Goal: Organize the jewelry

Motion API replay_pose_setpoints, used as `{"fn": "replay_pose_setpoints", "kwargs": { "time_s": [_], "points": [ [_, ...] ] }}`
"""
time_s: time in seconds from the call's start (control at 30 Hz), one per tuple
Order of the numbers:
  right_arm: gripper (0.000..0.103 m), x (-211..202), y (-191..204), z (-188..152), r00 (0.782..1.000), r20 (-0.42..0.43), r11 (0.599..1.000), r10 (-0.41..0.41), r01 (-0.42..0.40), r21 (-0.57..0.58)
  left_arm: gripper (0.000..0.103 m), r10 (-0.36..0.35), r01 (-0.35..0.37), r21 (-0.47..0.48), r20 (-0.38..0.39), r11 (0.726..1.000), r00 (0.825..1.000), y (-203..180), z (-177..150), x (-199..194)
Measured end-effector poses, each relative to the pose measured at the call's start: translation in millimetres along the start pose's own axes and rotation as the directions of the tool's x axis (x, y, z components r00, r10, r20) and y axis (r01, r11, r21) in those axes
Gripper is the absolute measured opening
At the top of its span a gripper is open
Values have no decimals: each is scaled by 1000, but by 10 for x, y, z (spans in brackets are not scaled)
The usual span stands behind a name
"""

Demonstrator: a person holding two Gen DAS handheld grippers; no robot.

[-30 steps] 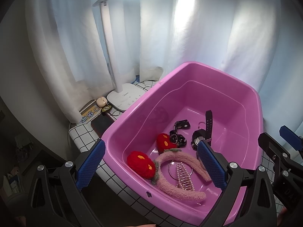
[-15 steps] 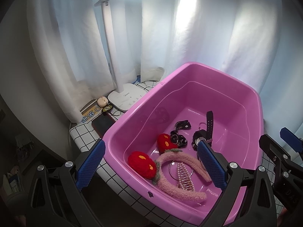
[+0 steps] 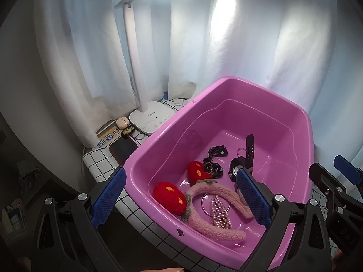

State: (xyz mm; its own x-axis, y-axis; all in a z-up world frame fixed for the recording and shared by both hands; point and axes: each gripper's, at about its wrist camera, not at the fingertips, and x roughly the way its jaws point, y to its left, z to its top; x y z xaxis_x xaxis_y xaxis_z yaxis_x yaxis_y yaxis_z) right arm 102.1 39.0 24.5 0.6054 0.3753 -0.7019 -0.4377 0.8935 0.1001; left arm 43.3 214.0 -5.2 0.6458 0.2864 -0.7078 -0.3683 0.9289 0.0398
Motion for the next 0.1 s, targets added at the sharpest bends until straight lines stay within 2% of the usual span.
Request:
{"fn": "replay_pose_setpoints", "kwargs": {
  "time_s": [0.1],
  "points": [
    [71,2,0,1,1000,0,1000,-1,1,0,96,2,-2,-5,-4,1000,1000,10,-2,4]
  ]
}}
